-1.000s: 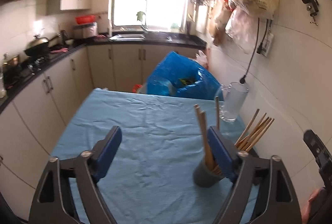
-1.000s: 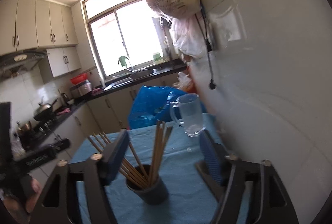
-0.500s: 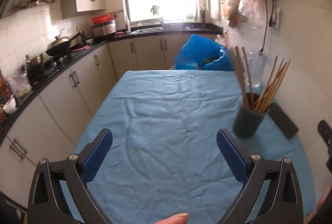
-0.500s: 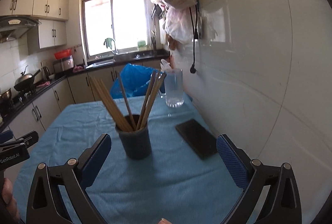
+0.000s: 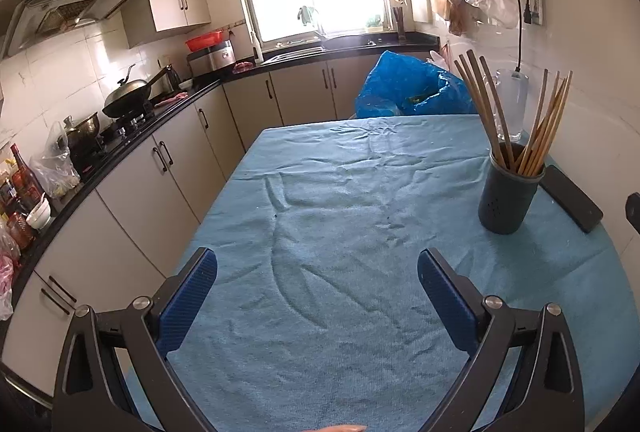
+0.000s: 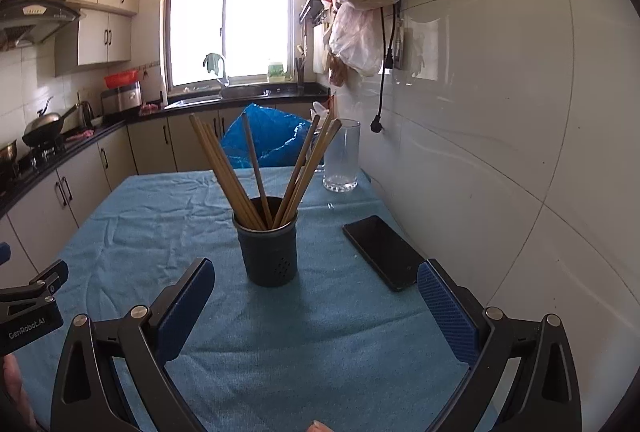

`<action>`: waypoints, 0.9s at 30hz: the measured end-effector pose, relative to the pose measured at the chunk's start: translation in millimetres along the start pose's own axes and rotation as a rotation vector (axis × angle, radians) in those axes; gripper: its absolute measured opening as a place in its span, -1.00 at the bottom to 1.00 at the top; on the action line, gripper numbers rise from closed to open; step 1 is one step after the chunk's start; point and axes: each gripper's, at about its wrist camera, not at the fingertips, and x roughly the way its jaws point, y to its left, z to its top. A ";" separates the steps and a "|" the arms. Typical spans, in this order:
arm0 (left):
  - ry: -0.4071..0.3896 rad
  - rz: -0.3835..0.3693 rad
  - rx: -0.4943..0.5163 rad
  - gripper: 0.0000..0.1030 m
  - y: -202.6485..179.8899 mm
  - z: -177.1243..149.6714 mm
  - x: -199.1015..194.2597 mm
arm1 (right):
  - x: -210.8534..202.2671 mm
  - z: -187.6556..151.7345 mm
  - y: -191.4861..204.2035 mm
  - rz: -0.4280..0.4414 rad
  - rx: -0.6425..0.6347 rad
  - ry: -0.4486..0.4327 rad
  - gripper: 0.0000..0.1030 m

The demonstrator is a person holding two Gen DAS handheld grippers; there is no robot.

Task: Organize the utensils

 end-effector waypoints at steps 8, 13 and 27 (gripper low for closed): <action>0.018 -0.007 0.007 0.94 -1.4 -7.1 2.9 | 1.2 -4.0 9.6 -0.004 -0.022 0.013 1.00; 0.025 -0.016 -0.001 0.94 -1.1 -12.8 3.4 | 3.0 -8.6 12.9 -0.005 -0.030 0.031 1.00; 0.058 -0.039 -0.012 0.94 5.2 -31.9 8.2 | 10.6 -25.9 23.4 -0.024 -0.058 0.091 1.00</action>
